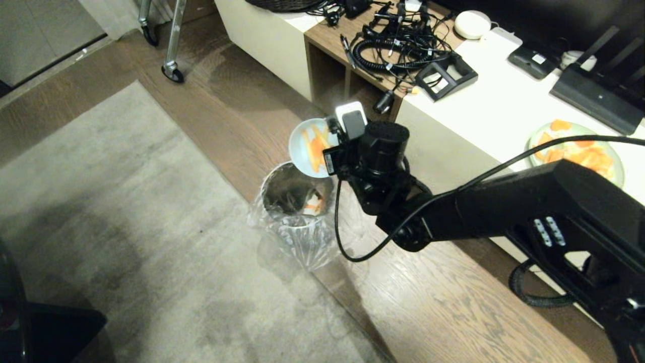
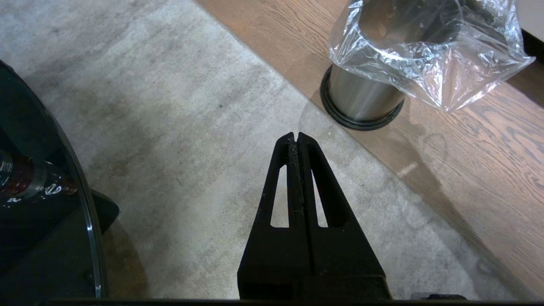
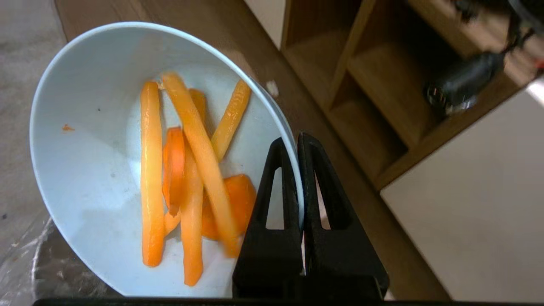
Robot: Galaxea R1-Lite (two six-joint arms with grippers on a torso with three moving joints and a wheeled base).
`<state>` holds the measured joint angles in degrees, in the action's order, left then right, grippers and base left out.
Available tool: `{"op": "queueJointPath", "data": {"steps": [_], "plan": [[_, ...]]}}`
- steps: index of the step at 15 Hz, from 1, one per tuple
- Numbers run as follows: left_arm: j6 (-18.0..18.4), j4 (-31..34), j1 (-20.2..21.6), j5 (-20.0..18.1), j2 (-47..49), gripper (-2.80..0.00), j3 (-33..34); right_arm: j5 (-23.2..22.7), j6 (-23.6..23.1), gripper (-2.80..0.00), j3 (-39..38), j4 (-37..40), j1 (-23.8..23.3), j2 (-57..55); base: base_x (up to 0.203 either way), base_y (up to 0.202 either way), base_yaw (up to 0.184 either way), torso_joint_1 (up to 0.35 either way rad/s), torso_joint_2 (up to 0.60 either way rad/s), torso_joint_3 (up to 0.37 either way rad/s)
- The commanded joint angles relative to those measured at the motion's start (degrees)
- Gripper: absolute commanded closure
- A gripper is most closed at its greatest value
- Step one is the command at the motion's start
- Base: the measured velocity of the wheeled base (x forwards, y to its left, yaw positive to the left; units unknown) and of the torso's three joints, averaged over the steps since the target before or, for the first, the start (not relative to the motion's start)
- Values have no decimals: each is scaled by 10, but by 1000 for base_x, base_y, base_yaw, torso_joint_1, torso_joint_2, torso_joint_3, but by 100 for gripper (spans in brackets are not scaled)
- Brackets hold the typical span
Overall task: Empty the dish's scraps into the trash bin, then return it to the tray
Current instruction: Pour the leftover food from the bowl into the trash can
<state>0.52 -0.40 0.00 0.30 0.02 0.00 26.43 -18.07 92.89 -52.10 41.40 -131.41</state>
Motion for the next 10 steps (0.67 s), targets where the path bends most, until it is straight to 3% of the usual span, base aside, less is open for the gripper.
{"op": "queueJointPath", "data": {"steps": [1,3,7,10], "plan": [[0,0,0,1,0,0,0,0,-39,0,-10,-66,12,-17,0,0,0,0,0,0],[0,0,0,1,0,0,0,-17,-72,0,-39,-140,14,-22,0,0,0,0,0,0],[0,0,0,1,0,0,0,-107,-142,0,-81,-280,14,-32,0,0,0,0,0,0],[0,0,0,1,0,0,0,-165,-167,0,-83,-309,14,-36,0,0,0,0,0,0]]}}
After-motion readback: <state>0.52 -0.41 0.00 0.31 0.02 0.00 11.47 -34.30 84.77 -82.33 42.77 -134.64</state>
